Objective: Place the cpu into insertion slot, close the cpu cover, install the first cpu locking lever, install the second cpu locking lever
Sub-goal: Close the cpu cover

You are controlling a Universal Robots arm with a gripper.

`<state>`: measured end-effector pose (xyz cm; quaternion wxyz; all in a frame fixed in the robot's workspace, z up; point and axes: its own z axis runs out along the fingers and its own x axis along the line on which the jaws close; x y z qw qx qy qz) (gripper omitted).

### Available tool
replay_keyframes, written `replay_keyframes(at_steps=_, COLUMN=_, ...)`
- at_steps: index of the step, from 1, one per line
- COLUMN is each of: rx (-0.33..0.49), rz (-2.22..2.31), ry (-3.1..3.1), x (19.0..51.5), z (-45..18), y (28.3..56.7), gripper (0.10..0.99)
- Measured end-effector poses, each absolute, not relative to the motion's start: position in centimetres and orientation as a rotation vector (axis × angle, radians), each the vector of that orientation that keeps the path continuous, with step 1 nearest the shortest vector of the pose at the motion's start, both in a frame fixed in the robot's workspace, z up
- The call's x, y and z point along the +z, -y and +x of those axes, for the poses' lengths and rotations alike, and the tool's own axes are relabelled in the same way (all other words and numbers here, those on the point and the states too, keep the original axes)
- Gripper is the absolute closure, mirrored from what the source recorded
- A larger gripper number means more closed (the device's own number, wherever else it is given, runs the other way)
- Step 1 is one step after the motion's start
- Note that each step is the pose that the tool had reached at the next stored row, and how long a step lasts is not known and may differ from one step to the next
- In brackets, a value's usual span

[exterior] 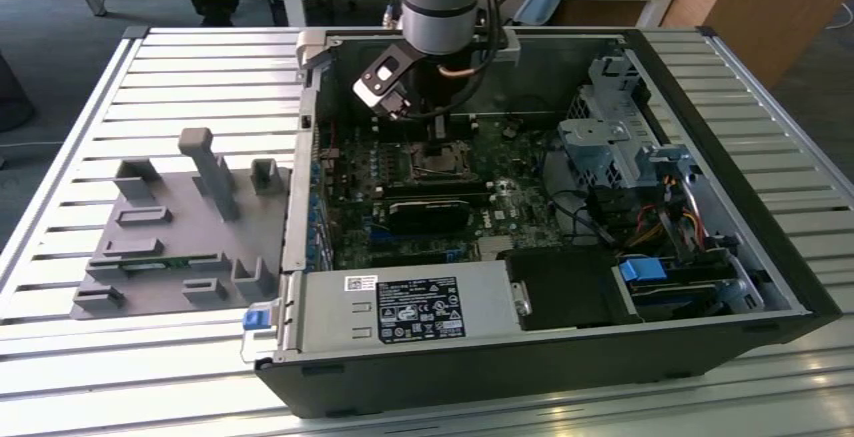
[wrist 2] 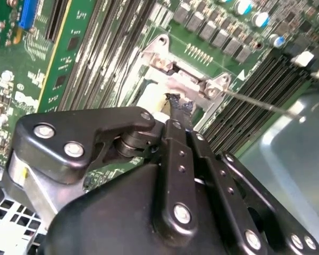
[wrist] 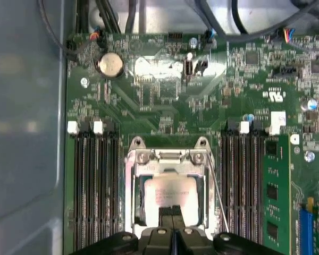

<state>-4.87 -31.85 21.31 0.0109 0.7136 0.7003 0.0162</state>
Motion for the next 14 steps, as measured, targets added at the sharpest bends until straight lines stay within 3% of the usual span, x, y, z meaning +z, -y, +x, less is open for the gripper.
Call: replay_keyframes(at_steps=14, rx=0.051, rz=2.227, ry=-2.189, x=21.3, z=-3.5, y=31.9, gripper=0.98)
